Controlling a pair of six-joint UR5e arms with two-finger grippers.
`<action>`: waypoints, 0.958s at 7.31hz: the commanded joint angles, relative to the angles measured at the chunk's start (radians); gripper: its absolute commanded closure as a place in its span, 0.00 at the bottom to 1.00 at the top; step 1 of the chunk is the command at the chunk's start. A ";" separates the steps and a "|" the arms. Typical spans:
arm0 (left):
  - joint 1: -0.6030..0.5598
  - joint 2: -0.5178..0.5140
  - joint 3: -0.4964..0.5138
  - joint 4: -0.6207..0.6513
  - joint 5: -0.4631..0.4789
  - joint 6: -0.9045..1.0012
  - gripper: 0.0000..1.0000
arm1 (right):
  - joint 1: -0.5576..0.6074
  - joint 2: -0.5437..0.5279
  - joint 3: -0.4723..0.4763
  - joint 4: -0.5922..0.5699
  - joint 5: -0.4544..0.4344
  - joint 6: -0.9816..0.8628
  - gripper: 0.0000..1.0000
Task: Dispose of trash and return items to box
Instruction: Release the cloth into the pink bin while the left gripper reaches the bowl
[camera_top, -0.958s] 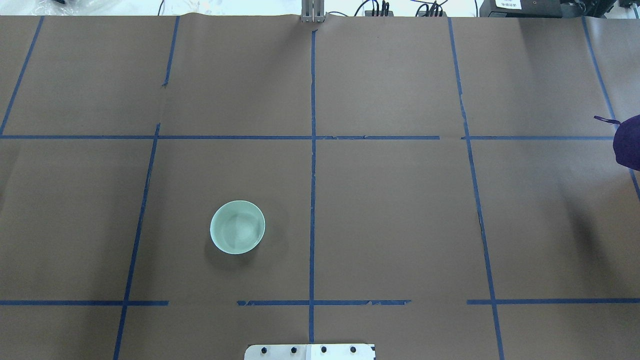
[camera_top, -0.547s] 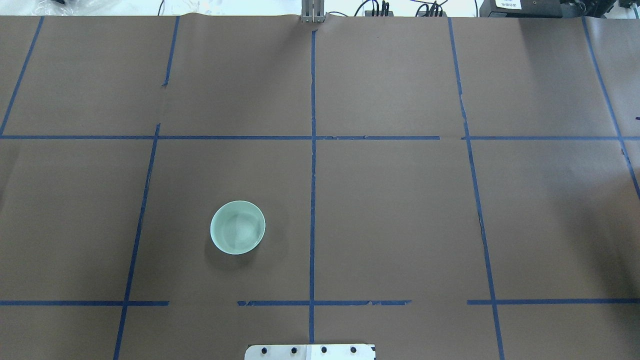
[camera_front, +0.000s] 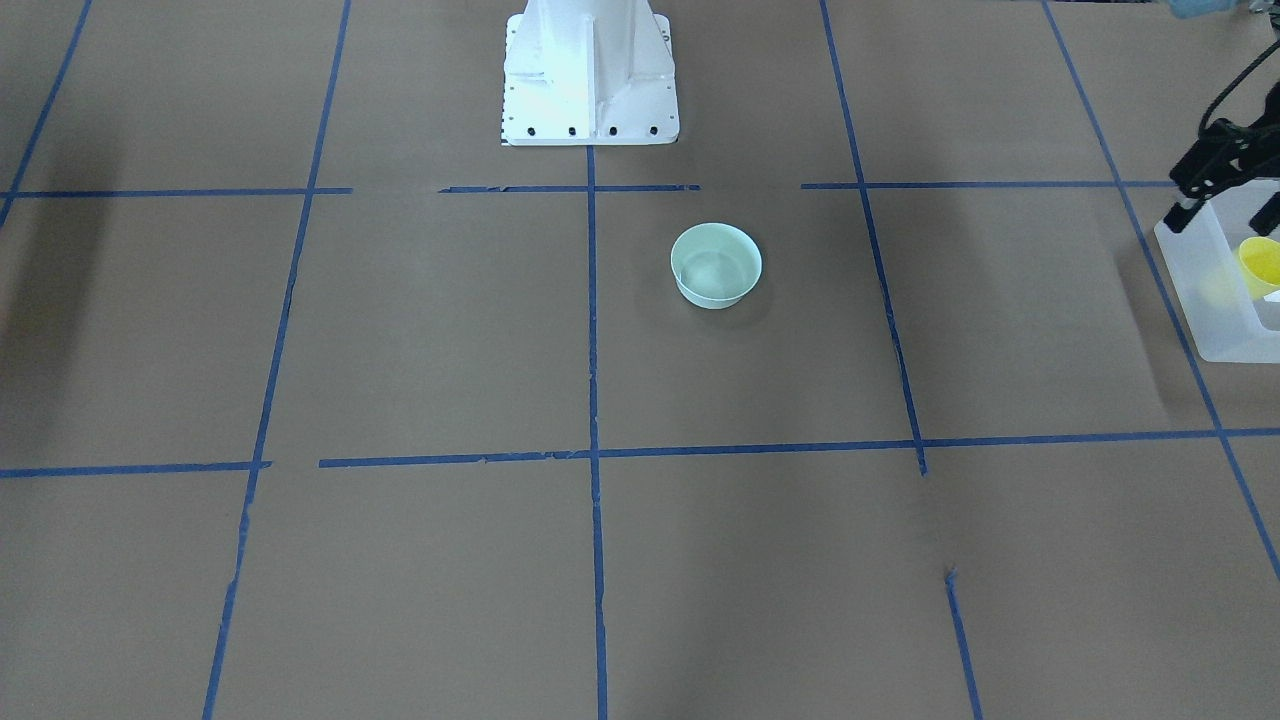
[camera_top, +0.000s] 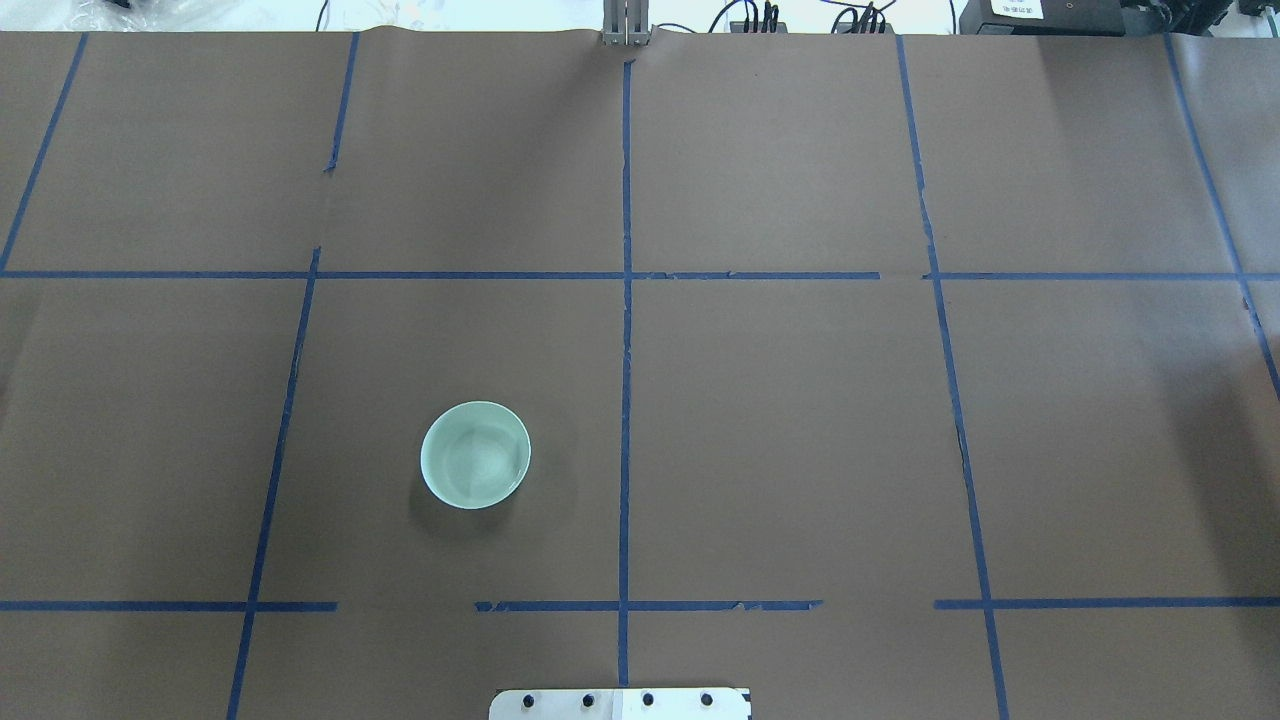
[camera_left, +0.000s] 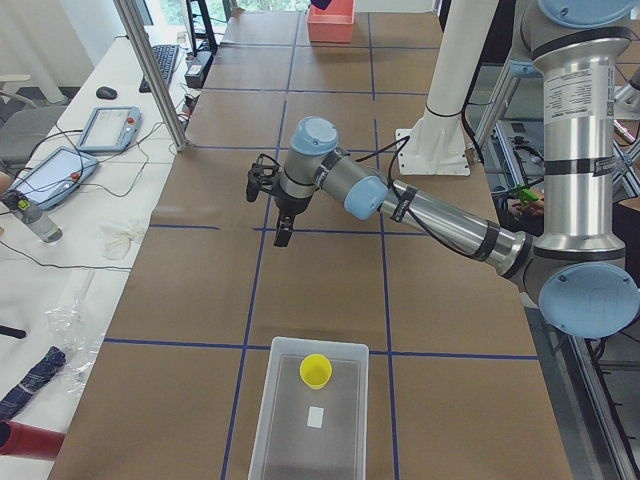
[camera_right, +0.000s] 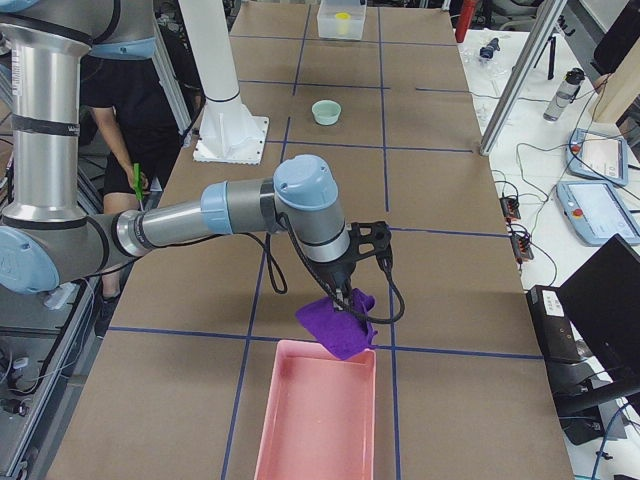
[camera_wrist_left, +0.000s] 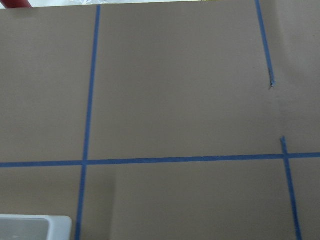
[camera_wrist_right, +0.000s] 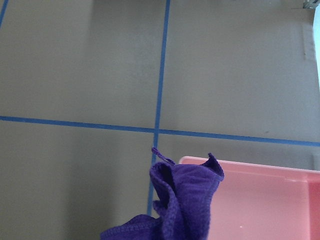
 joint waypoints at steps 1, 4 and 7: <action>0.211 -0.038 -0.004 -0.116 0.006 -0.252 0.00 | 0.027 0.016 -0.148 0.011 -0.041 -0.137 1.00; 0.334 -0.107 -0.002 -0.123 0.008 -0.418 0.00 | 0.028 0.002 -0.262 0.026 -0.040 -0.165 0.22; 0.513 -0.219 0.018 -0.123 0.086 -0.630 0.00 | 0.027 -0.004 -0.359 0.185 -0.038 -0.139 0.00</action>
